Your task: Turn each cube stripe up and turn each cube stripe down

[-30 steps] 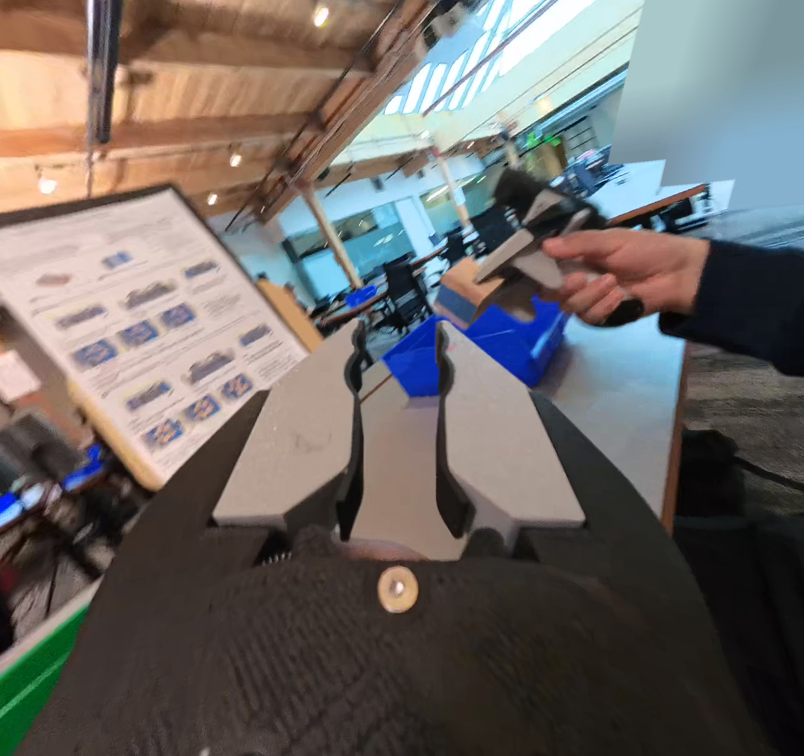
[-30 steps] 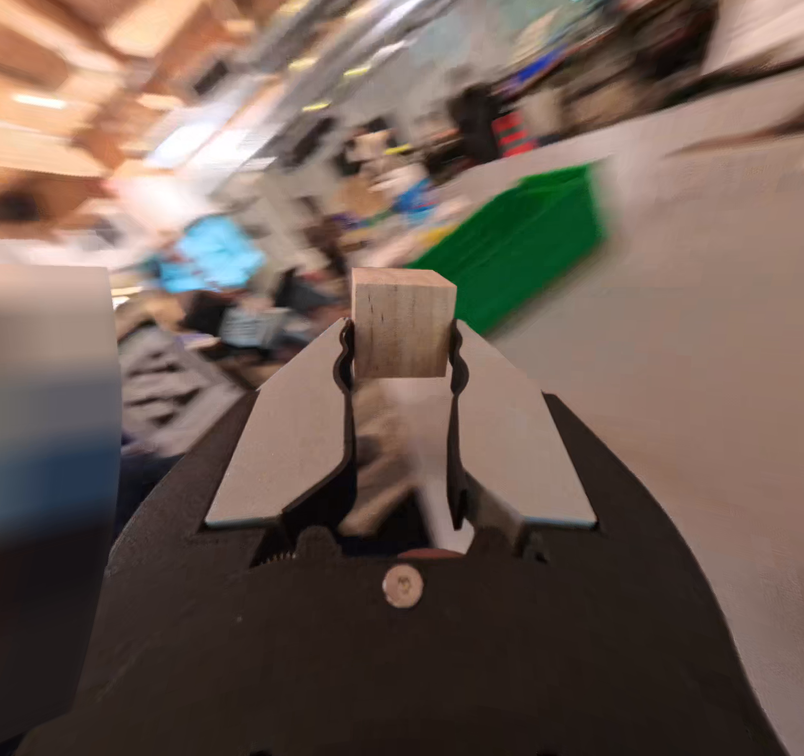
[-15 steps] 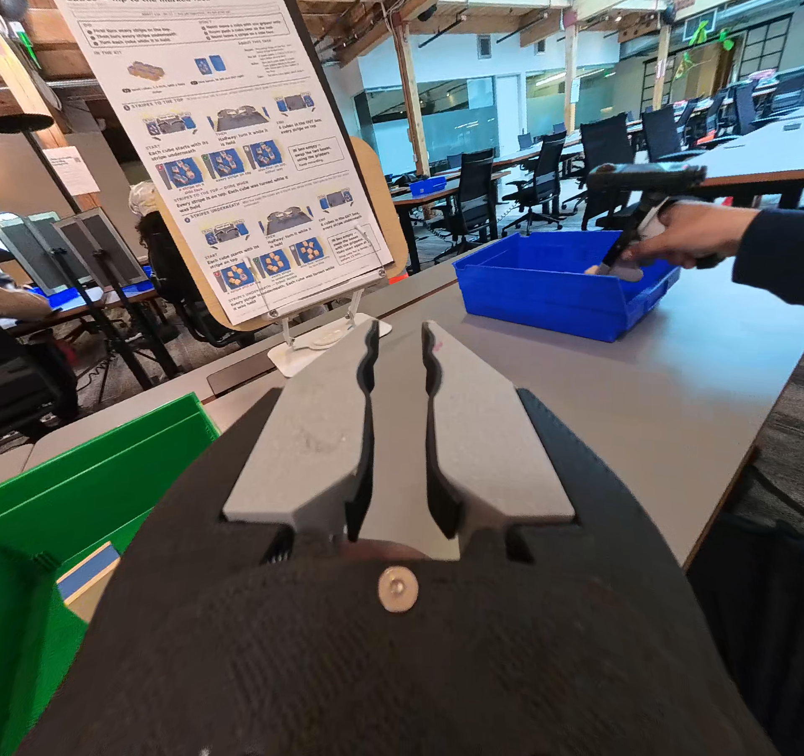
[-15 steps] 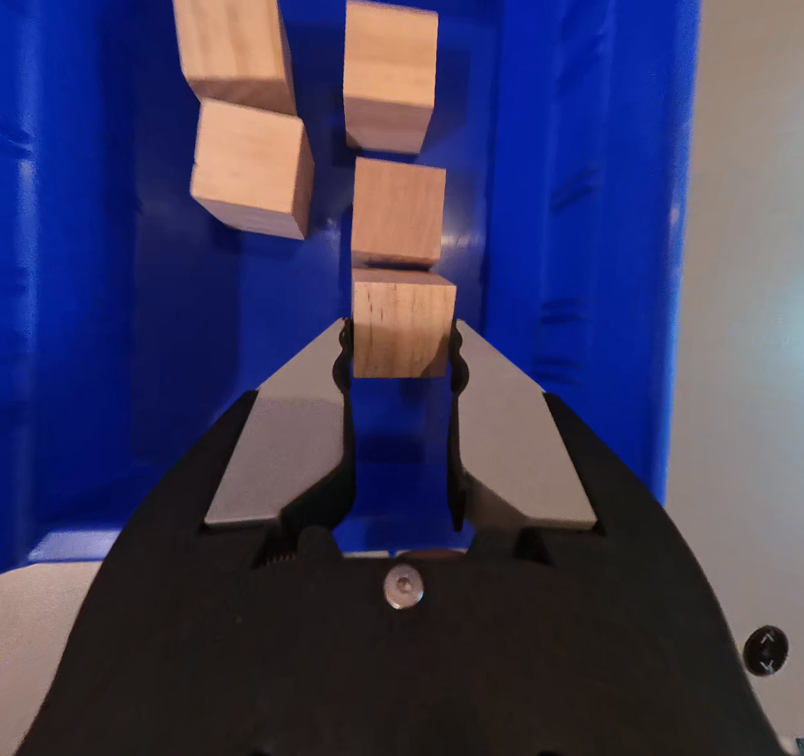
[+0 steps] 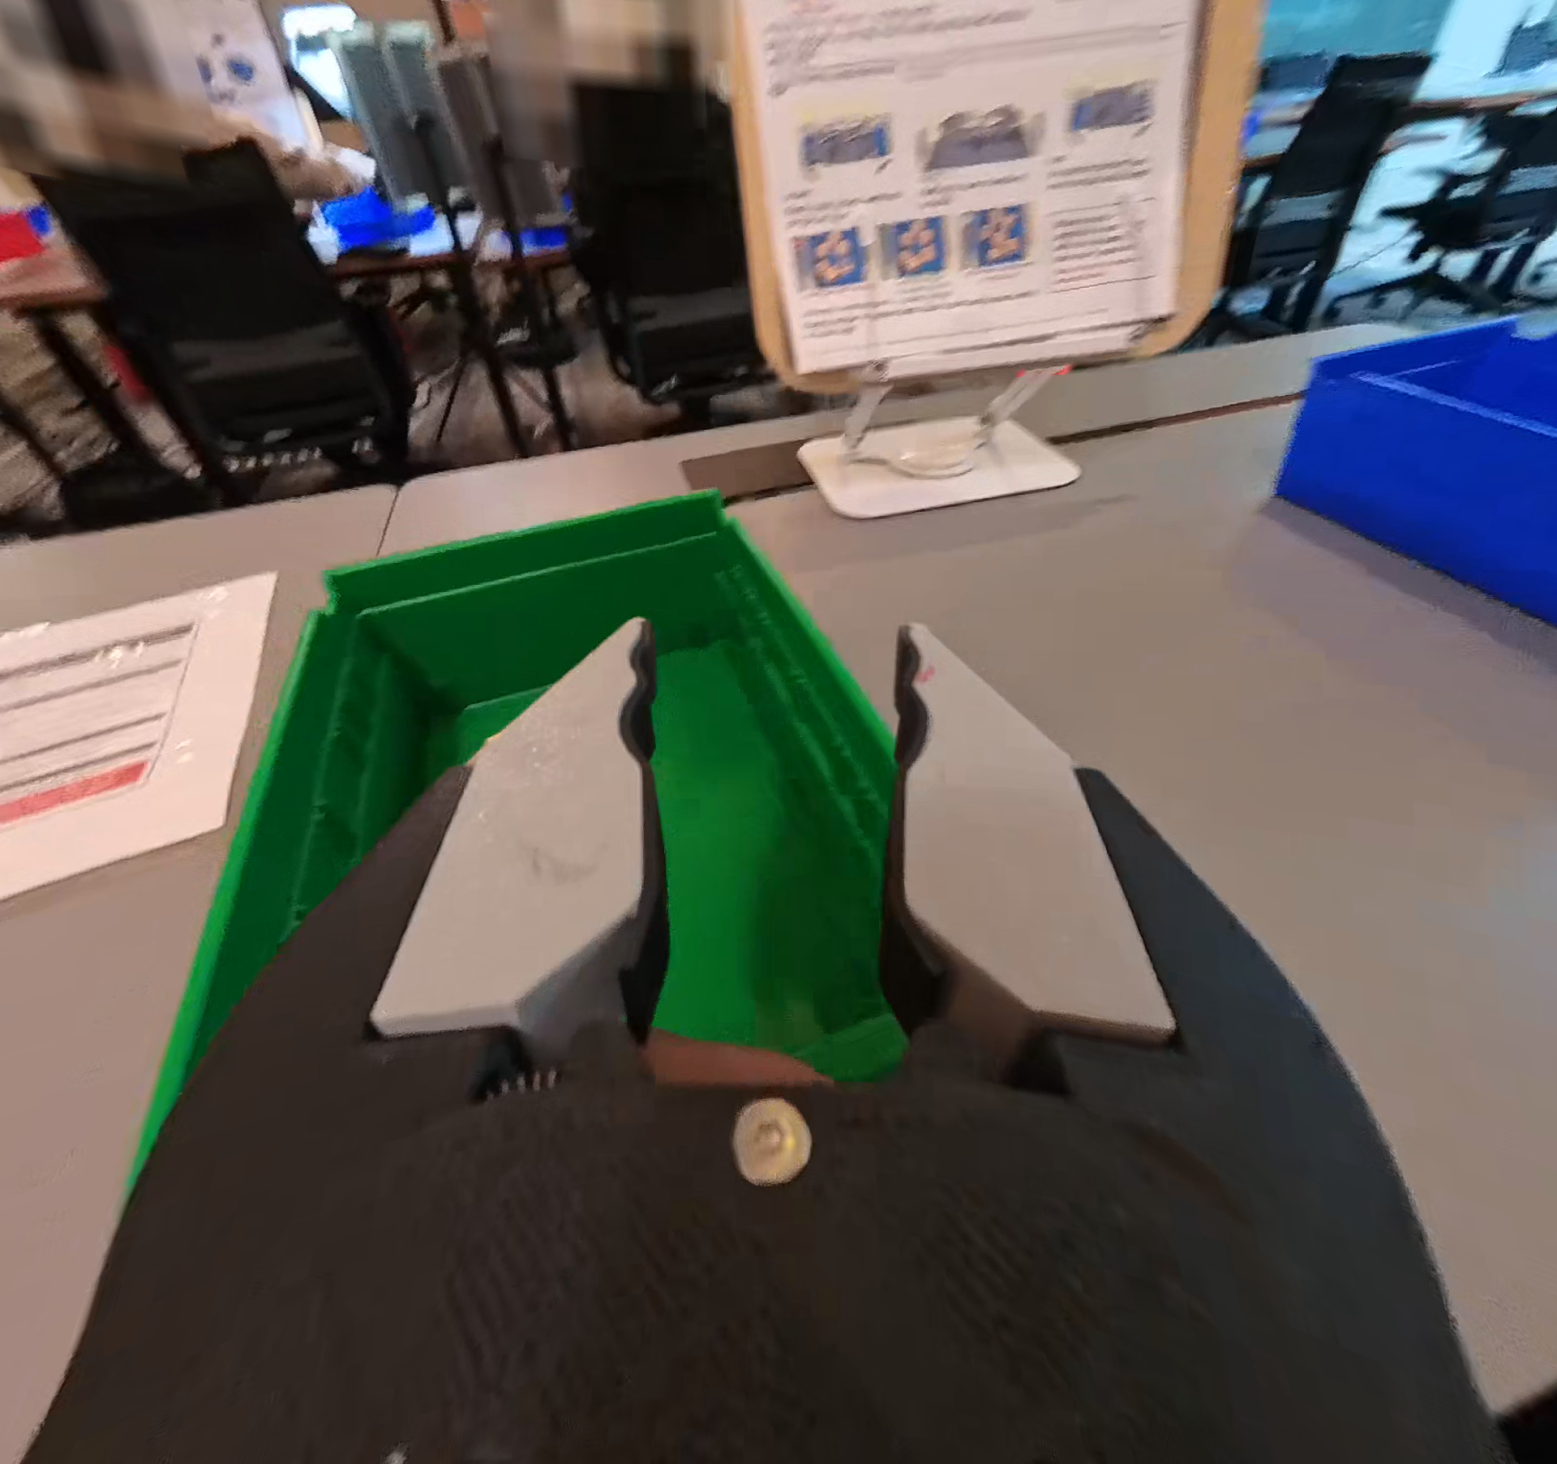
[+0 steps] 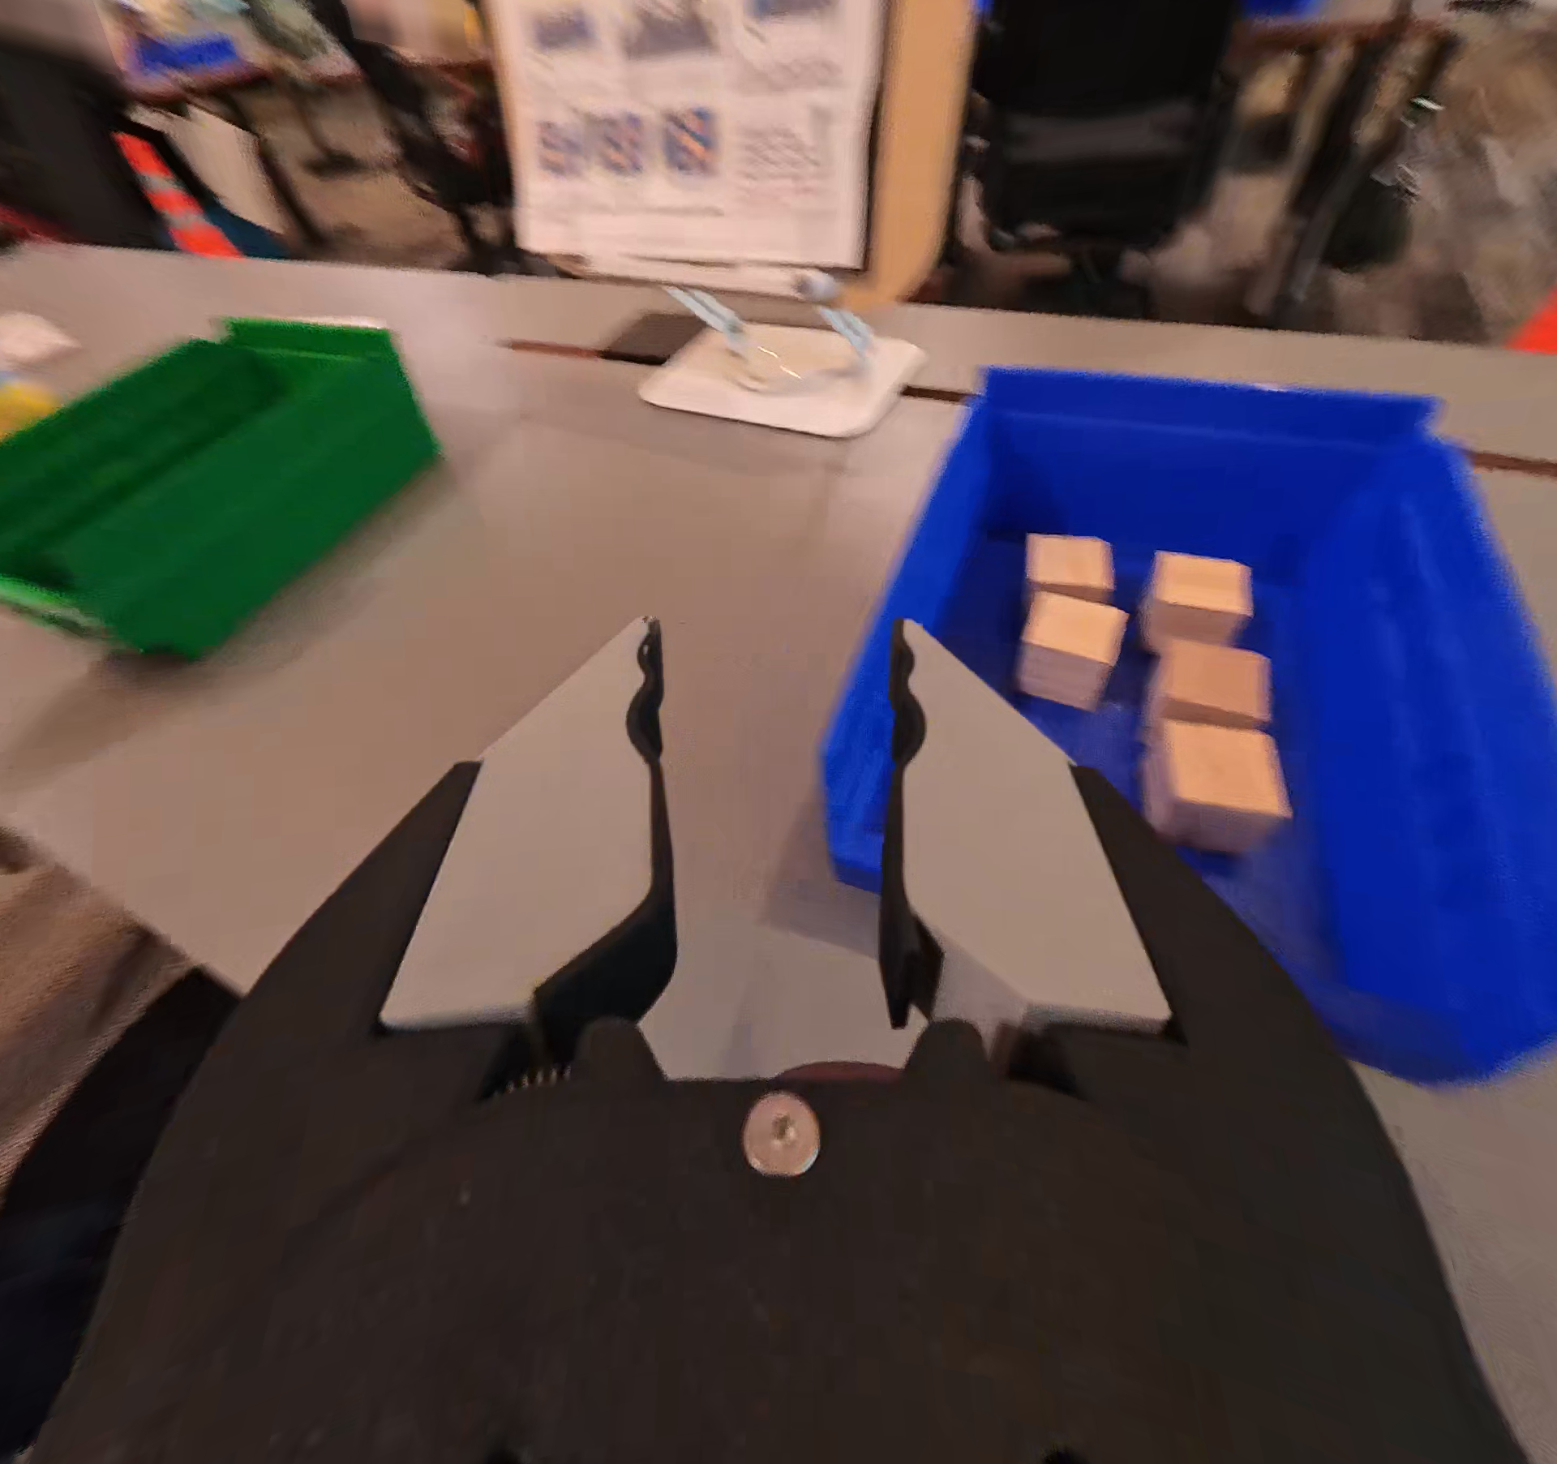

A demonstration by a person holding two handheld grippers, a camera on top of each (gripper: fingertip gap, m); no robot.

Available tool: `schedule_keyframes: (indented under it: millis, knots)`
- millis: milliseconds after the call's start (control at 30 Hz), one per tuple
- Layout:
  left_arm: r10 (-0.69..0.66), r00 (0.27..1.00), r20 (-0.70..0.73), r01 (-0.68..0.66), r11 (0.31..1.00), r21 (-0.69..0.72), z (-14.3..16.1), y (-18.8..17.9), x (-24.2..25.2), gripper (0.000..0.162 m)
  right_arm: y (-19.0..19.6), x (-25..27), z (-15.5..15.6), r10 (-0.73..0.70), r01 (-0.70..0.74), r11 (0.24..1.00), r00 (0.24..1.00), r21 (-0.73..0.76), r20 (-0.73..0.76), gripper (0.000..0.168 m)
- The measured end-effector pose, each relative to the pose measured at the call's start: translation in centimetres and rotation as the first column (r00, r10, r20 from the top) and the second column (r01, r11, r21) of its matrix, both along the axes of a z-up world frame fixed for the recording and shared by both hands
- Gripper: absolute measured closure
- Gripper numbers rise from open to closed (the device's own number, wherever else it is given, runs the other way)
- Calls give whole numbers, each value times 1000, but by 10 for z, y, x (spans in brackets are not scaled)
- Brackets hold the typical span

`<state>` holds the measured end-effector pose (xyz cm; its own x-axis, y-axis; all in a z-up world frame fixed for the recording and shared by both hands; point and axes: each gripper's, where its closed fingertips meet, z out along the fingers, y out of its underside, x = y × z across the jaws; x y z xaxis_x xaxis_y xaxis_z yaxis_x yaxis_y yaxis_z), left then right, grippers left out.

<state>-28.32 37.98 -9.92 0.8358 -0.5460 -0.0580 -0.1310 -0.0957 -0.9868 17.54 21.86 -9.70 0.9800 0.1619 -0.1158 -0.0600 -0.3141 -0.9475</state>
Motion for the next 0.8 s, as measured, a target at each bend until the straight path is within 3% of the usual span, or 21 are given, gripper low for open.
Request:
schedule_keyframes:
  millis: [133,300,467,500,567,667,800]
  knots:
    - [85,987,-136,-110,976,-190,-29,64,-21,101,-1,-35,20,108,-109,993,994,38,30,116]
    - [122,955,-269,-245,836,-491,-97,124,-34,97,2,-47,18,147,-146,988,989,55,-1,117]
    - [151,856,-494,-435,727,-532,-155,150,-55,99,1,-42,13,134,-133,990,991,42,-16,117]
    - [153,839,-522,-457,717,-526,-162,152,-57,106,0,-43,14,140,-139,989,990,44,-21,117]
    - [171,817,-551,-484,723,-493,-165,158,-60,114,-2,-43,15,144,-143,989,989,47,-18,117]
    - [131,843,-521,-429,749,-505,-161,159,-52,116,-3,-45,15,148,-148,988,989,49,-14,117]
    - [99,872,-480,-295,888,-352,-107,158,-29,116,0,-70,4,250,-250,968,967,18,-50,117]
